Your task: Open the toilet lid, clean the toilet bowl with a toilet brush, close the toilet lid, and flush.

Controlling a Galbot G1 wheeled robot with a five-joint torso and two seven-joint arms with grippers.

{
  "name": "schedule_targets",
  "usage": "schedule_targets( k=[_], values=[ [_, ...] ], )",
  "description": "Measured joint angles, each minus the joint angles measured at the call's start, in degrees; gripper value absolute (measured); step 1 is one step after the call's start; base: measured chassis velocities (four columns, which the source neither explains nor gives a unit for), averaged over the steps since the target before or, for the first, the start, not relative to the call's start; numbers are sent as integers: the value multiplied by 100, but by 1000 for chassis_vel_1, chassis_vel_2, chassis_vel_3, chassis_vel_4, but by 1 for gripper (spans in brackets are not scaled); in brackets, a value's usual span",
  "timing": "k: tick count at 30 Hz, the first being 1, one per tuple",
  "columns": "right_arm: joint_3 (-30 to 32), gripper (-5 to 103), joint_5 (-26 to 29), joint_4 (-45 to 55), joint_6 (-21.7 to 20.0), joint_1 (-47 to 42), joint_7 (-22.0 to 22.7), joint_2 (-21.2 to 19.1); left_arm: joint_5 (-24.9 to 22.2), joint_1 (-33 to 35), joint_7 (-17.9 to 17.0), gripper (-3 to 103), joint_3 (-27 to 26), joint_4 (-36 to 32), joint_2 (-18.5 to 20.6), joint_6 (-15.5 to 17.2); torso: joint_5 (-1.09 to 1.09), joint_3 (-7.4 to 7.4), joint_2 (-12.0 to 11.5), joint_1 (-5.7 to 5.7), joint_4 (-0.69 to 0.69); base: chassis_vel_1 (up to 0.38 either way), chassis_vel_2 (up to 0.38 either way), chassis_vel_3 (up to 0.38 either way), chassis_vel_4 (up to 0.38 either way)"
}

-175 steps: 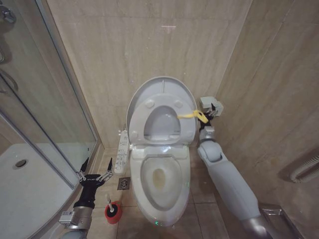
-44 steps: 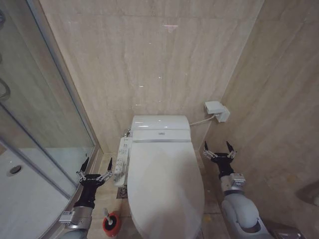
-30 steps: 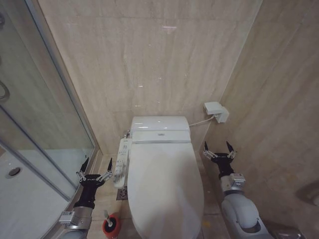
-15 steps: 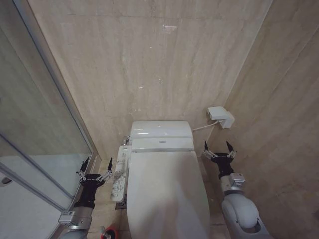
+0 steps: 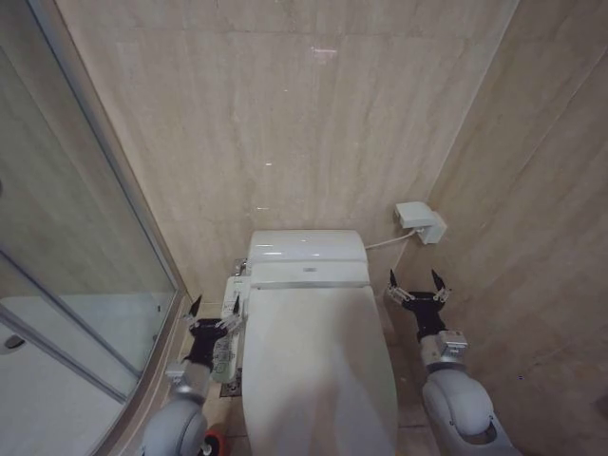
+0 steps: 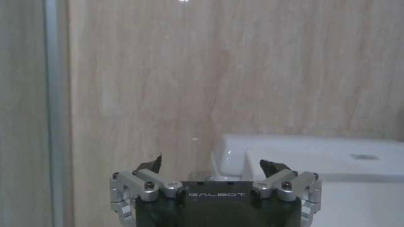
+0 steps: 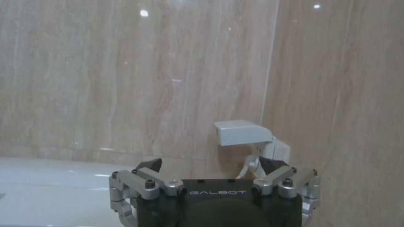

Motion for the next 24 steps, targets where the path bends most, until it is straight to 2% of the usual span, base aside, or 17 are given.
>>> schedule_targets(
  k=[5, 12, 14, 15, 17, 19, 24],
  values=[
    [-1, 100, 0, 0, 0, 0, 0, 0, 454, 116, -59, 100, -128, -545, 46, 77, 0, -1, 0, -1, 6, 0, 0, 0, 0],
    [0, 100, 0, 0, 0, 0, 0, 0, 418, 267, -127, 100, -390, -1237, 199, 178, -1, -1, 1, -1, 2, 0, 0, 0, 0],
    [0, 100, 0, 0, 0, 0, 0, 0, 300, 305, -163, 100, -482, -1211, 236, 30, -1, -1, 1, -1, 3, 0, 0, 0, 0],
    [0, 100, 0, 0, 0, 0, 0, 0, 237, 323, -175, 100, -550, -1048, 250, -159, -1, -1, 1, -1, 2, 0, 0, 0, 0],
    [0, 100, 0, 0, 0, 0, 0, 0, 216, 334, -176, 100, -601, -930, 255, -266, -2, -1, 1, -1, 2, 0, 0, 0, 0],
    [0, 100, 0, 0, 0, 0, 0, 0, 96, 385, -153, 100, -755, -563, 282, -601, -3, -1, 1, -1, 3, 0, 0, 0, 0],
    [0, 100, 0, 0, 0, 0, 0, 0, -22, 406, -64, 100, -876, -419, 301, -786, -2, -1, 1, -1, 3, 0, 0, 0, 0]
  ],
)
